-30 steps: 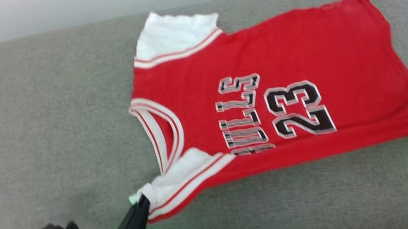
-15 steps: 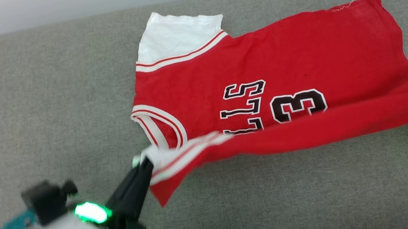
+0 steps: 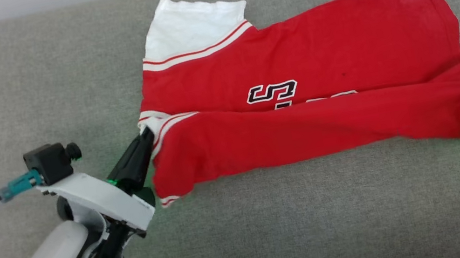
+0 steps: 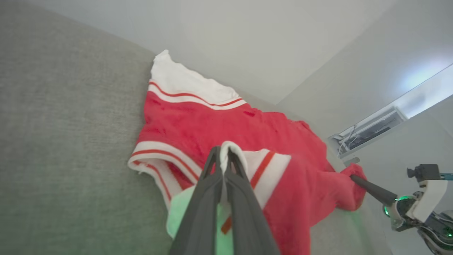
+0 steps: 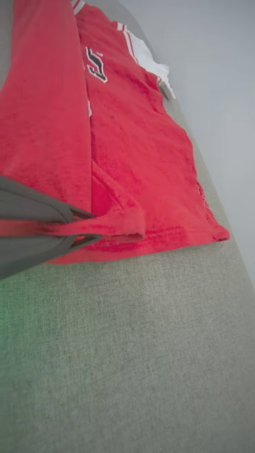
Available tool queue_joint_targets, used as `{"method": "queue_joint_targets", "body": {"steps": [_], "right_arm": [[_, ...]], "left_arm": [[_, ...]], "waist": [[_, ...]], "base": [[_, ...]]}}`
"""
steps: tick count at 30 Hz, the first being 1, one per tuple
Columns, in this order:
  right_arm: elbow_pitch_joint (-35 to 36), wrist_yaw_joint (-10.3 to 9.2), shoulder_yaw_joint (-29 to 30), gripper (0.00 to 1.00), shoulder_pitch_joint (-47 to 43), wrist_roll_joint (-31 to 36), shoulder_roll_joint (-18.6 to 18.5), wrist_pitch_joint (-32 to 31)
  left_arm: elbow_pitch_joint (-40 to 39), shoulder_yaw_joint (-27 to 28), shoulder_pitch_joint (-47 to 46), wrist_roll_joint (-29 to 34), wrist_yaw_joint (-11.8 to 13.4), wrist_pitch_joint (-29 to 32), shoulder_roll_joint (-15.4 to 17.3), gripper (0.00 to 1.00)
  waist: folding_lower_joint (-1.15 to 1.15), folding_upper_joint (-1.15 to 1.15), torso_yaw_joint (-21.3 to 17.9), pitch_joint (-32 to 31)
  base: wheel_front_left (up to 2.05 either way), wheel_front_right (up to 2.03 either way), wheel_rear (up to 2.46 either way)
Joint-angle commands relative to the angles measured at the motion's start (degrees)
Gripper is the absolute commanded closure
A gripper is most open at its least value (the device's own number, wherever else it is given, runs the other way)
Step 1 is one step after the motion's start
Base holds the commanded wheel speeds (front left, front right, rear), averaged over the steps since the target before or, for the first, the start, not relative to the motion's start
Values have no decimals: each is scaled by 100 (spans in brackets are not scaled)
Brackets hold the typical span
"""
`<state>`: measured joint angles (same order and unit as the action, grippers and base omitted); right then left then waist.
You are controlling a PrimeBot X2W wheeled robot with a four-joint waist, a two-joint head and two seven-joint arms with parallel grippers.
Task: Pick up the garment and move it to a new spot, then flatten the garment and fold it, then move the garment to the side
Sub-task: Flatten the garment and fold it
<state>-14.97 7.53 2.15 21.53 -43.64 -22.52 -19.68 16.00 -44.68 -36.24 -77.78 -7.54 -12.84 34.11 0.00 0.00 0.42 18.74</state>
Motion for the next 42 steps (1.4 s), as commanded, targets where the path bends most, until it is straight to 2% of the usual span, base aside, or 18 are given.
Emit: {"method": "queue_joint_targets", "body": {"steps": [1,5,10,11,13,14,15,16,17,19,25,28,31,39,42], "right_arm": [[-63,-9,-23,100,45,105,14,48],[-415,-9,-160,100,174,274,74,310],[-819,-10,-320,100,337,445,121,686],[-883,-10,-337,100,371,446,126,773],[-991,-10,-382,100,426,528,97,955],[-1042,-10,-407,94,453,548,81,1048],[-1076,-10,-426,66,478,565,75,1140],[-1102,-10,-440,22,500,585,66,1232],[-1134,-10,-458,0,508,573,65,1287],[-1140,-9,-522,0,507,566,67,1389],[-931,-9,-546,0,390,467,-20,1582],[-794,-9,-514,0,326,410,-68,1642],[-671,-9,-506,0,238,342,-97,1668],[-417,-9,-514,0,91,349,-3,1588],[-316,-9,-540,0,110,358,70,1542]], "left_arm": [[156,-43,-80,66,13,-38,4,100],[982,-279,-237,243,13,-146,-201,100],[1490,-429,-289,329,12,-214,-418,100],[1554,-432,-295,356,12,-222,-436,96],[1637,-410,-347,502,13,-235,-436,61],[1641,-358,-379,583,13,-237,-434,29],[1638,-304,-387,651,13,-239,-437,0],[1619,-259,-397,748,13,-240,-423,0],[1582,-213,-408,838,12,-240,-399,0],[1466,-143,-422,998,12,-236,-347,0],[1352,-52,-583,1417,12,-226,129,0],[1289,-101,-747,1473,65,62,327,0],[1032,-232,-844,1320,219,821,475,0],[-334,-703,-911,692,812,3267,930,0],[-646,-796,-876,409,951,3898,1092,0]], "waist": [[0,0,-36,51],[0,0,-99,114],[0,0,-136,132],[0,0,-134,122],[0,0,-123,89],[0,0,-114,65],[0,0,-103,36],[0,0,-93,5],[0,0,-83,-28],[0,0,-63,-103],[0,0,3,-295],[0,0,40,-385],[0,0,78,-467],[0,0,76,-531],[0,0,-14,-461]], "base": [[0,0,0],[0,0,0],[0,0,0],[0,0,0],[0,0,0],[0,0,0],[0,0,0],[0,0,0],[0,0,0],[0,0,0],[0,0,0],[0,0,0],[0,0,0],[0,0,0],[0,0,0]]}}
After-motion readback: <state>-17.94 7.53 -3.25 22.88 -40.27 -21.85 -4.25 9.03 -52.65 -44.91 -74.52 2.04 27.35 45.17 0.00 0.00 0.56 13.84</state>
